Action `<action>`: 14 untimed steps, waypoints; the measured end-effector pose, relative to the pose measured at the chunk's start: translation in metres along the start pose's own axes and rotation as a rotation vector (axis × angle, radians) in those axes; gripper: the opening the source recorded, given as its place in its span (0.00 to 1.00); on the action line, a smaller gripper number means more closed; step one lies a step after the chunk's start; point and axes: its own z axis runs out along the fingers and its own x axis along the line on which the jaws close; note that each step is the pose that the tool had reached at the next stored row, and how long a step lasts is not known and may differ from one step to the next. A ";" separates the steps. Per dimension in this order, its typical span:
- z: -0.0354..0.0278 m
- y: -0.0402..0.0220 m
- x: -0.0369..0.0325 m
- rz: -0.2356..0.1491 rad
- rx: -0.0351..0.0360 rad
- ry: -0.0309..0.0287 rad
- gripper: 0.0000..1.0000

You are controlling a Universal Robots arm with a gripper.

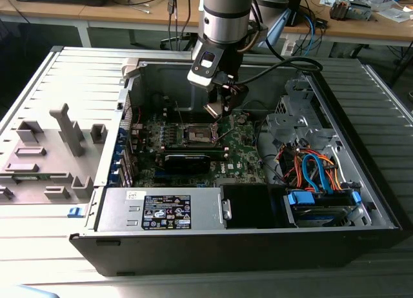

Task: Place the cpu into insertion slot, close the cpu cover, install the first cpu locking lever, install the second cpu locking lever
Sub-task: 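Place the cpu into insertion slot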

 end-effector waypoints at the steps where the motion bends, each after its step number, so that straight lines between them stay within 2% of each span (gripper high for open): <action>1: 0.0000 0.0000 0.0000 0.003 0.0000 -0.0003 0.54; 14: 0.0009 -0.0001 0.0000 0.044 -0.0002 -0.0040 0.54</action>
